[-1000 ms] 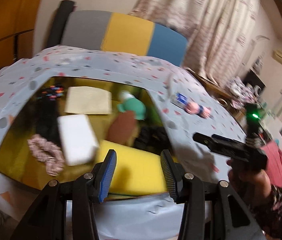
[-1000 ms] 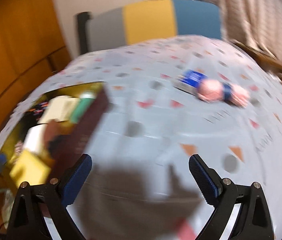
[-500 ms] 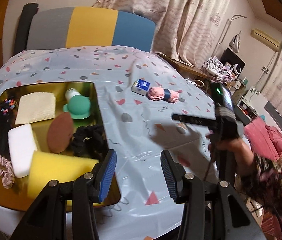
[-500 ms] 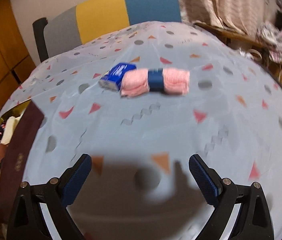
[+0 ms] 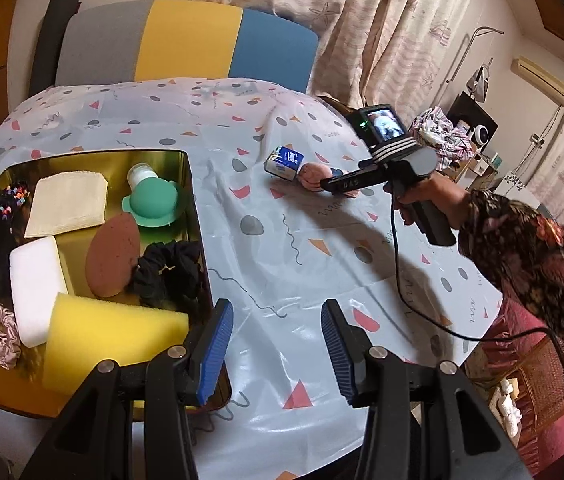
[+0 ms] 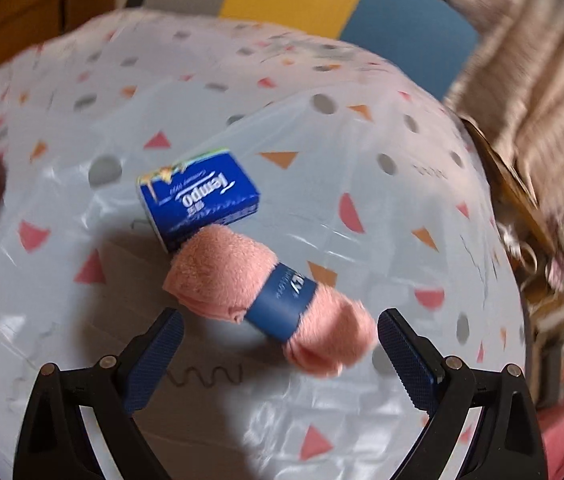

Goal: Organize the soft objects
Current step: 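Reach the right gripper to the pink towel roll and grasp its blue band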

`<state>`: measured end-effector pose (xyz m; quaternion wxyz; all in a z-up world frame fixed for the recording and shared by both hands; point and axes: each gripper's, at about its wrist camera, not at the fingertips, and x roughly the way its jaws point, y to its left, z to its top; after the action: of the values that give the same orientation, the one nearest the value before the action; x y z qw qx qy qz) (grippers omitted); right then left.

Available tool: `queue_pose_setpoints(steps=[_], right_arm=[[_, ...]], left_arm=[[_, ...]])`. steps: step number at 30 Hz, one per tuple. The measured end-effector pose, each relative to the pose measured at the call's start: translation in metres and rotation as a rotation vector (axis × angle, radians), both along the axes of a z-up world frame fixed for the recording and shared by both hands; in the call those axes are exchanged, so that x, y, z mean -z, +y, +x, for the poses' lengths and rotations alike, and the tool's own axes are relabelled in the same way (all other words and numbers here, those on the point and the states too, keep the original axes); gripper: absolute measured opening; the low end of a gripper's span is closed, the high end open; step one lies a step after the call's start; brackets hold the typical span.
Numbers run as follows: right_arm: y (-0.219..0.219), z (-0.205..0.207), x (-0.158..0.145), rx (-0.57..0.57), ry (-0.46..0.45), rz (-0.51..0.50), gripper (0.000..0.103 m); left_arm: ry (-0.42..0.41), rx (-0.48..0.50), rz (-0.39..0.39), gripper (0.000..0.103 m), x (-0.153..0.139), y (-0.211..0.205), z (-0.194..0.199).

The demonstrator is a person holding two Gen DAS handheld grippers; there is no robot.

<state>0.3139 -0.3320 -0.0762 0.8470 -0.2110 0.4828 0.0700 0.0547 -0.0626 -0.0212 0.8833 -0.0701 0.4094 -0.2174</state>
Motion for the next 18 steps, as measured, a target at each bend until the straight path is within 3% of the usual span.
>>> queue_pose_setpoints(steps=[7, 11, 14, 16, 18], right_arm=[[0.005, 0.015, 0.017, -0.055, 0.06, 0.017, 0.096], [-0.002, 0.011, 0.017, 0.0, 0.015, 0.093, 0.09], [-0.009, 0.004, 0.012, 0.057, -0.019, 0.143, 0.076], [-0.016, 0.001, 0.007, 0.113, -0.036, 0.187, 0.058], [-0.03, -0.003, 0.0, 0.182, -0.037, 0.3, 0.052]], left_arm=[[0.024, 0.006, 0.011, 0.046, 0.005, -0.004, 0.007], [0.02, 0.015, 0.023, 0.046, 0.004, -0.009, 0.008], [0.016, 0.027, 0.027, 0.046, 0.001, -0.014, 0.009], [0.014, 0.039, 0.029, 0.046, -0.002, -0.02, 0.011], [0.009, 0.047, 0.03, 0.046, -0.006, -0.026, 0.014]])
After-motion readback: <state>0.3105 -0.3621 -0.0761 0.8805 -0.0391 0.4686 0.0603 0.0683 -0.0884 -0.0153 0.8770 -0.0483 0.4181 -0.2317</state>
